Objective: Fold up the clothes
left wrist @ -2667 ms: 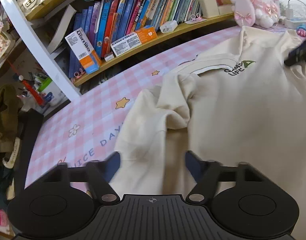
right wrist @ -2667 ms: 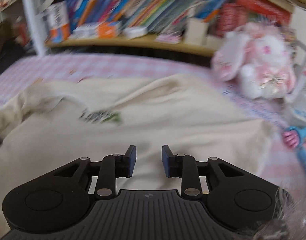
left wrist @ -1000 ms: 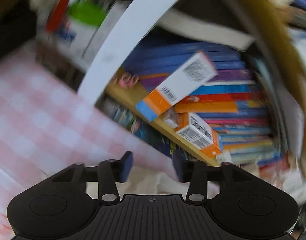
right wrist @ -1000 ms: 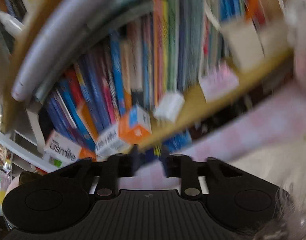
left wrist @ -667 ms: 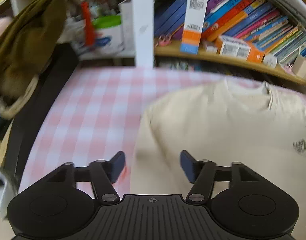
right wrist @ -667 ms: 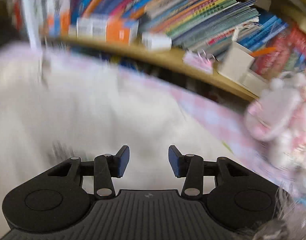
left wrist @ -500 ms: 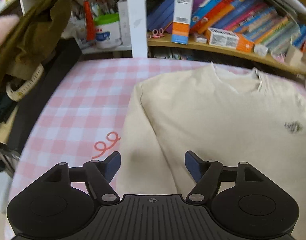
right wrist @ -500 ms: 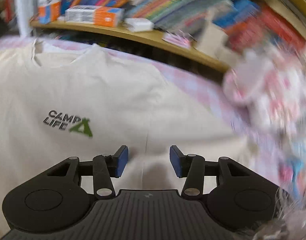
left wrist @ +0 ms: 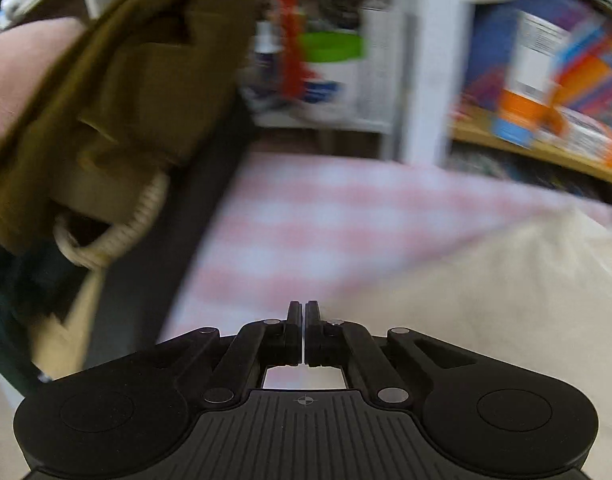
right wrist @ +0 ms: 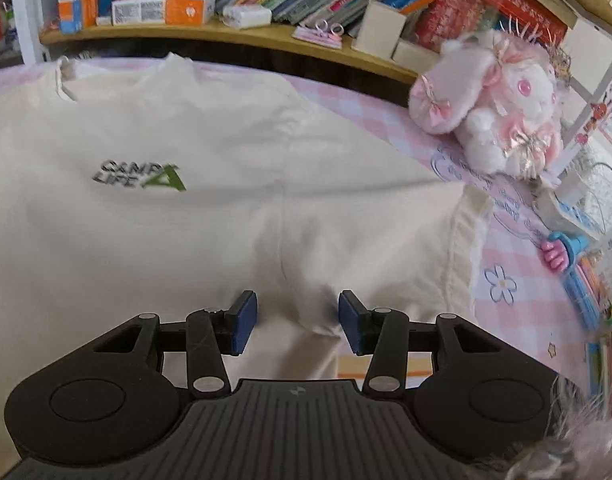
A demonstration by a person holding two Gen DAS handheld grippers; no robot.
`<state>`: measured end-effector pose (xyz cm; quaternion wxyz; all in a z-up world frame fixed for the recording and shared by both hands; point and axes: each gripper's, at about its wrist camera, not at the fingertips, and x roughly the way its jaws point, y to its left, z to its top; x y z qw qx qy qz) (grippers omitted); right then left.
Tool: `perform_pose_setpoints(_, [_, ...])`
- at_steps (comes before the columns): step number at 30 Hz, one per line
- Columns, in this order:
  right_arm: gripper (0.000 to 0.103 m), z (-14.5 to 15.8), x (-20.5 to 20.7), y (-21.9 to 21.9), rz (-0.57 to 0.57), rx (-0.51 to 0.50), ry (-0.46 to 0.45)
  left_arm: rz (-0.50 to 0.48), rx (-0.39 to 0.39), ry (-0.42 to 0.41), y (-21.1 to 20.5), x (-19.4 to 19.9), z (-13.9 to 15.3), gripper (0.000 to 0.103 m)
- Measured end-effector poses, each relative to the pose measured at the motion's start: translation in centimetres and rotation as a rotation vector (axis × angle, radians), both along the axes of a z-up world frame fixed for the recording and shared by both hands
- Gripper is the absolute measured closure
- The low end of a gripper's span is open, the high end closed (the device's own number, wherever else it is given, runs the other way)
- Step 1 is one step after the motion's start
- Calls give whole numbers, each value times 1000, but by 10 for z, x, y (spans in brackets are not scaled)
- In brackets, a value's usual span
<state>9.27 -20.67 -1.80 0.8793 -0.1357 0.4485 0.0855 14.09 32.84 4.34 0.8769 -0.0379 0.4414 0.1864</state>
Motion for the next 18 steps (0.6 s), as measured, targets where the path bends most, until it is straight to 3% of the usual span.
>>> perform_pose_setpoints(1, [60, -1, 0, -2, -5, 3, 2, 8, 14, -13, 3, 1, 3, 101])
perform_pose_setpoints(3, [60, -2, -1, -3, -12, 5, 5, -13, -9, -39, 5, 0, 10, 88])
perform_pose_setpoints(5, [60, -2, -2, -3, -17, 4, 5, -81, -47, -74, -8, -7, 17, 62])
perform_pose_setpoints(7, [60, -2, -3, -3, -22, 6, 5, -178, -50, -93, -31, -10, 23, 46])
perform_pose_setpoints(13, [60, -2, -2, -6, -67, 19, 8, -438, 122, 32, -111, 17, -4, 43])
perform_pose_setpoints(18, [60, -2, -1, -11, -98, 50, 23, -505, 201, 8, -125, 43, -10, 41])
